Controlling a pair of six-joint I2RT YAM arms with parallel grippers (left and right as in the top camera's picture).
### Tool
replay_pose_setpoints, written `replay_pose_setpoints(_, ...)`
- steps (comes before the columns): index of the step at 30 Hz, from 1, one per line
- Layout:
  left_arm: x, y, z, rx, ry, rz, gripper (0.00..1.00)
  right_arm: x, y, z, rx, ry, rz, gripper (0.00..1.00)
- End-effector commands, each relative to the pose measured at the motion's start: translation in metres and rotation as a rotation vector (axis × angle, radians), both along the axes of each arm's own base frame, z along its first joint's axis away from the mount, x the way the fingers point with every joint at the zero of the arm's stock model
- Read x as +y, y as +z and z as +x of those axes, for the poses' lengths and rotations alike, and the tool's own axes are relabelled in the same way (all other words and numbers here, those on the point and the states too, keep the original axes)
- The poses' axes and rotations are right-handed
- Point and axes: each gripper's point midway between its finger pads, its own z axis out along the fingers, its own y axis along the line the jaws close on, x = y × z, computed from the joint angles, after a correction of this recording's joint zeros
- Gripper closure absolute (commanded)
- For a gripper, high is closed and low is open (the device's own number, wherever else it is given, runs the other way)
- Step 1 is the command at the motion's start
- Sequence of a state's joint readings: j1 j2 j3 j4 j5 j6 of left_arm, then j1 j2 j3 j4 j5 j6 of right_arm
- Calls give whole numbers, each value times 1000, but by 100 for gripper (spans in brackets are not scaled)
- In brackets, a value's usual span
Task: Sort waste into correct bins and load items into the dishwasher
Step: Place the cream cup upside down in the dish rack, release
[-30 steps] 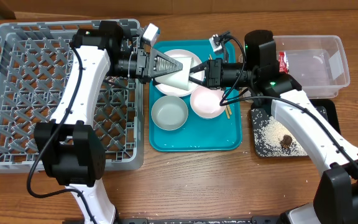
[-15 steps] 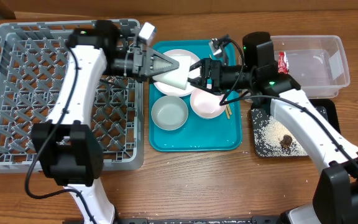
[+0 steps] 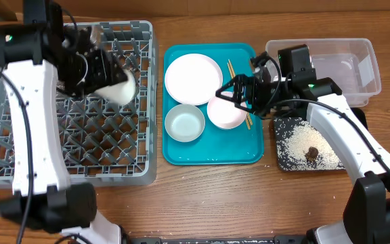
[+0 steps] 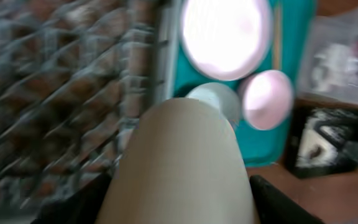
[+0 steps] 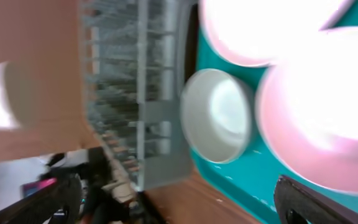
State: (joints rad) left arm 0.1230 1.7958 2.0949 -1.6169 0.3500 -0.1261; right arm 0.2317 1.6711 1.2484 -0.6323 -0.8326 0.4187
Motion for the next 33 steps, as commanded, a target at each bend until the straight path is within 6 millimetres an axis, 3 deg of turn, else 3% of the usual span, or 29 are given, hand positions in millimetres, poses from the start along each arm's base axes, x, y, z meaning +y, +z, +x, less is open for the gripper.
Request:
replay_pose_setpoints(1,37,1,-23,83,200,247,78,-19,-23,7,-36,-41,-171,0)
replay_pose_setpoints(6,27,-13,-39,145,205,232,82,-32,-36,3,-1,-64,-256,0)
replay_pose_setpoints(12,21,-45,-93,289,204,233,80,-33,-37,1,-9,-48,-270,0)
replay_pose_setpoints(15,20,-57,-107,320,200,234,80,-33,-37,1,-18,-41,-273,0)
replay_pose_setpoints(26,5,-99,-111,353,136,297,73,-37,-40,2,-25,-44,-299,0)
replay_pose_setpoints(33,11,-135,-114,377,193,375,71,-38,-42,-3,-21,-22,-311,0)
